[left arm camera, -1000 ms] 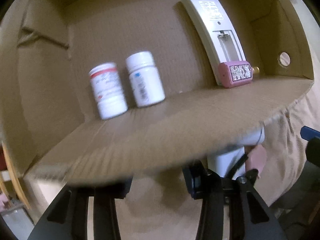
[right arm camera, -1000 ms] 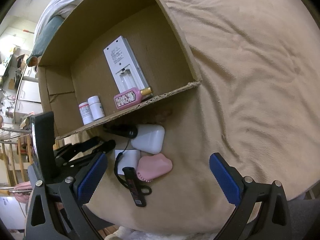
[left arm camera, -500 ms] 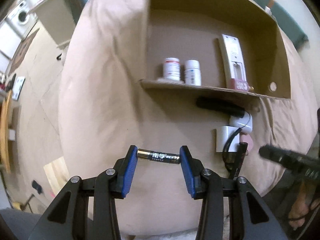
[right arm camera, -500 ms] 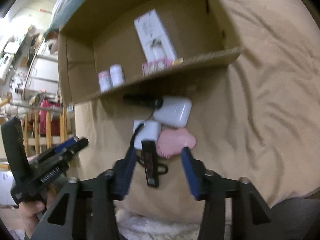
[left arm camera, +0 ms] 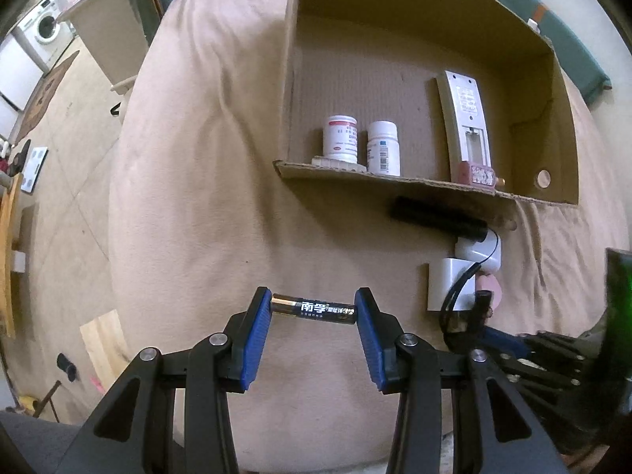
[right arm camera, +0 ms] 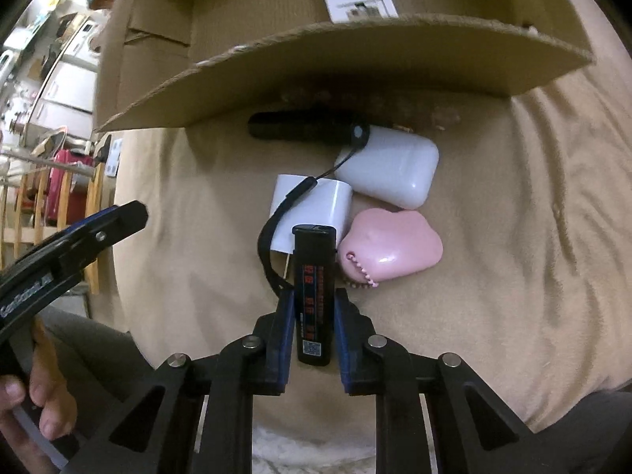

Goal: Organize rigid objects
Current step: 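Grasp the black AA battery with left tool while right tool grasps the black lighter, then carry the battery and black lighter into the box and open both tools, then withdraw both tools from the box toward the remaining items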

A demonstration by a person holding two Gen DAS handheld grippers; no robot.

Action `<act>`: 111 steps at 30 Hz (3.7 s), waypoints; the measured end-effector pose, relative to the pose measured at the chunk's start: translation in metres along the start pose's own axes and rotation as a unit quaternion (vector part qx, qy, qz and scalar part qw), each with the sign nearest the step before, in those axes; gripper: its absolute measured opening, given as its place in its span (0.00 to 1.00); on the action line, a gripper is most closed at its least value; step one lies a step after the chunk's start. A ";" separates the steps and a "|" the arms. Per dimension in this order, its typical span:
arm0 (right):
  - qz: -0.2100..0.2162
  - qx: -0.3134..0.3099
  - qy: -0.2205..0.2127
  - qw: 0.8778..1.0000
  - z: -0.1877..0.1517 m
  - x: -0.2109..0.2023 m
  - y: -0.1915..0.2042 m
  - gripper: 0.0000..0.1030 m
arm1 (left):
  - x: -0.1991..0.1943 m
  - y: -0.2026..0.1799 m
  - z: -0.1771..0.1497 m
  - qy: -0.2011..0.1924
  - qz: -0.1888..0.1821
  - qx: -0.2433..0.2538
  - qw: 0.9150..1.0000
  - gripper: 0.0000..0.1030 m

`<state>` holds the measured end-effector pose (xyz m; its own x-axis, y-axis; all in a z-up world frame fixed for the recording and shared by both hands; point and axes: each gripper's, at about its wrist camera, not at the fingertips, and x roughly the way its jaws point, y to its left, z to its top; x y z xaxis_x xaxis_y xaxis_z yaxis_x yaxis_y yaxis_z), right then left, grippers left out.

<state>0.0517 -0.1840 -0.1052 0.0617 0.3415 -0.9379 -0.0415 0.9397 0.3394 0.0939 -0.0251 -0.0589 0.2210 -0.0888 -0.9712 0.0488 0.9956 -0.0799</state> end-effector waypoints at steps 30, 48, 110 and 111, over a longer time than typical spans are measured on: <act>0.045 -0.019 -0.160 0.986 0.055 -0.153 -0.020 0.20 | -0.091 -0.030 0.059 -0.135 0.011 0.035 0.990 0.38; 0.021 -0.008 -0.145 0.989 0.125 -0.096 -0.035 0.20 | -0.004 -0.066 0.107 -0.109 0.018 0.084 0.990 0.38; 0.051 0.010 -0.229 0.972 0.104 -0.141 -0.043 1.00 | -0.036 -0.055 0.080 -0.097 0.012 0.046 0.994 0.70; 0.053 0.008 -0.229 0.972 0.102 -0.142 -0.042 1.00 | -0.038 -0.054 0.077 -0.099 0.012 0.044 0.994 0.70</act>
<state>0.1464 -0.2704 0.0210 0.4948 0.4044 -0.7692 -0.0557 0.8981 0.4363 0.1579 -0.0774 -0.0003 0.4098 -0.0772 -0.9089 0.1237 0.9919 -0.0285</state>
